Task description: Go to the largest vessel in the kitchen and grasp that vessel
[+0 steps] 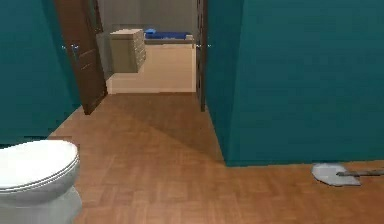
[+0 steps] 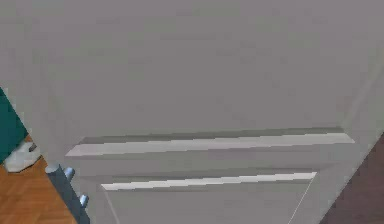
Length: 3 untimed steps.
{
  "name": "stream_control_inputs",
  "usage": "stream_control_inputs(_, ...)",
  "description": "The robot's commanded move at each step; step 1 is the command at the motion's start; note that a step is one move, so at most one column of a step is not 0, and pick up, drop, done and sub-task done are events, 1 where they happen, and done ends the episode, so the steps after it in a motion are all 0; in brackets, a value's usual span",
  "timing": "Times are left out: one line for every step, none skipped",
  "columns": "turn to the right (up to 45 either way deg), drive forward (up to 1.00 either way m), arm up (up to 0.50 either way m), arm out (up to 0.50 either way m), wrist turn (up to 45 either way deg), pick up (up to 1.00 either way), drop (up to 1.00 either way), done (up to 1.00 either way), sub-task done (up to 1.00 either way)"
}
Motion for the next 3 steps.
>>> stream_control_inputs(3.0,0.0,0.0,0.0,0.0,0.0,0.0,0.0,0.0)
stream_control_inputs(-45.0,0.0,0.0,0.0,0.0,0.0,0.0,0.0,0.0)
stream_control_inputs(-45.0,0.0,0.0,0.0,0.0,0.0,0.0,0.0,0.0)
